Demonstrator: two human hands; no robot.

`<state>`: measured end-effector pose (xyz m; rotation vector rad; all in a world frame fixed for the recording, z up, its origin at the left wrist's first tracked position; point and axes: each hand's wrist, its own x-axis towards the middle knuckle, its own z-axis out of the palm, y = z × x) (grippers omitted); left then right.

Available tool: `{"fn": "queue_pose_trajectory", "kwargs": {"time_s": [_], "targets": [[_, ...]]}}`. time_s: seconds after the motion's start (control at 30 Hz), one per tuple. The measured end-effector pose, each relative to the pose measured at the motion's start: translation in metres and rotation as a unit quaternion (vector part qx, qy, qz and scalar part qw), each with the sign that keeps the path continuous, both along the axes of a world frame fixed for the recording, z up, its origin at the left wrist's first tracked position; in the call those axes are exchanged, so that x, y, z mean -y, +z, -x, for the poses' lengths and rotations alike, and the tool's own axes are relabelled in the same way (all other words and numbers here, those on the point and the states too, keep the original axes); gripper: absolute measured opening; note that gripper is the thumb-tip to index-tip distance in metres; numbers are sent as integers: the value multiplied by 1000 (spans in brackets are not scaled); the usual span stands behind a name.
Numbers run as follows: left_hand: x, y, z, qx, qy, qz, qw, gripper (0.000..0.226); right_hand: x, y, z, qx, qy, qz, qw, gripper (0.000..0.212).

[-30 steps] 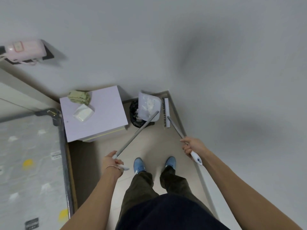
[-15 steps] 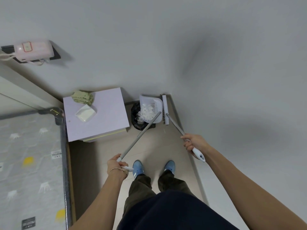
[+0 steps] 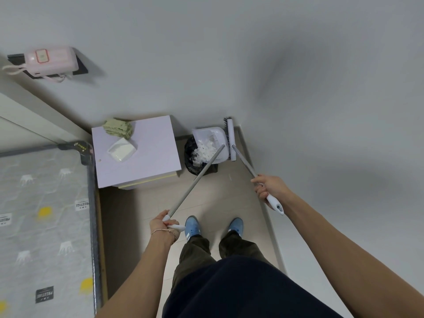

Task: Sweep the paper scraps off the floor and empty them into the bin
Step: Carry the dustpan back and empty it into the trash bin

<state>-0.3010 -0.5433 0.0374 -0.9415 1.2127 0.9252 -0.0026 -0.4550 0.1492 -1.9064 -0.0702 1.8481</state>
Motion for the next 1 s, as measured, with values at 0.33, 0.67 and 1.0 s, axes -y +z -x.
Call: {"fn": "queue_pose_trajectory", "kwargs": {"time_s": [0.33,0.67,1.0], "targets": [[1,1,1,26,41,3,999,16,0,-3,-4,2,0,2,1000,22],[8,13,8,69,110,21,991,23,2,3,-3,8,3,11,1000,10],[13,20,13,82,80,-6,993,34,7,5,-2,21,8,8,1000,5]]}}
